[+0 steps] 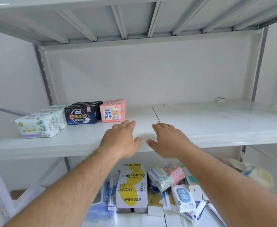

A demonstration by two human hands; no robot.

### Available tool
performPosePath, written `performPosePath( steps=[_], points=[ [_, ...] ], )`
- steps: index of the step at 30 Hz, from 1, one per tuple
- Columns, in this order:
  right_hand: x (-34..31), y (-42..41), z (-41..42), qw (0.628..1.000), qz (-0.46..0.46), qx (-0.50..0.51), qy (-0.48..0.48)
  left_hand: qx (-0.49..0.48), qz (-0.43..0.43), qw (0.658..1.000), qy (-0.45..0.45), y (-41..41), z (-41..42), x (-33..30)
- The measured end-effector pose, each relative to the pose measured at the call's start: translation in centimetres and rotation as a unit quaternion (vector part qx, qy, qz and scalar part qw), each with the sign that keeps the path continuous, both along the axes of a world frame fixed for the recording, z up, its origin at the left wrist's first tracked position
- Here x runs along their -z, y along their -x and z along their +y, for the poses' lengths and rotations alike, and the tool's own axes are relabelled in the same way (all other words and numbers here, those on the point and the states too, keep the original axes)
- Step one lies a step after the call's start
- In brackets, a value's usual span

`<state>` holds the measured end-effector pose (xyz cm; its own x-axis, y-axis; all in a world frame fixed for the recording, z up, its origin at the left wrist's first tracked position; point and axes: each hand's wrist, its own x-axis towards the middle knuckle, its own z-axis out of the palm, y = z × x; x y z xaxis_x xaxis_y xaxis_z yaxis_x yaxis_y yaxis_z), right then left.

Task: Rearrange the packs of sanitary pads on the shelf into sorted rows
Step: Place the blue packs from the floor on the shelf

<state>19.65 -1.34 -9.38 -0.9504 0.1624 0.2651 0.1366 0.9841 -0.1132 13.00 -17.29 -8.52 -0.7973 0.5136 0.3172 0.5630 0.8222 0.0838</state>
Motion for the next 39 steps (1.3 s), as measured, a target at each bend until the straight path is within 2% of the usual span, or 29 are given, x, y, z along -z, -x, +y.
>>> performPosePath(
  steps=[11,21,30,39],
  points=[
    [7.6,-10.0,-6.4,0.999,-0.030,0.042,-0.005,0.057,-0.016,0.998,0.015,-7.7,-5.3,9.1],
    [16.1,-19.8,-8.0,0.993,-0.092,0.074,0.017,0.102,-0.103,0.989,0.023,-16.6,-7.7,17.4],
    [25.4,-27.9,-4.5,0.976,-0.186,0.074,0.081,0.108,-0.178,0.977,0.045,-23.5,-4.5,25.5],
    [33.3,-35.9,2.8,0.951,-0.263,0.090,0.136,0.094,-0.235,0.958,0.136,-30.2,1.0,33.1]
  ],
)
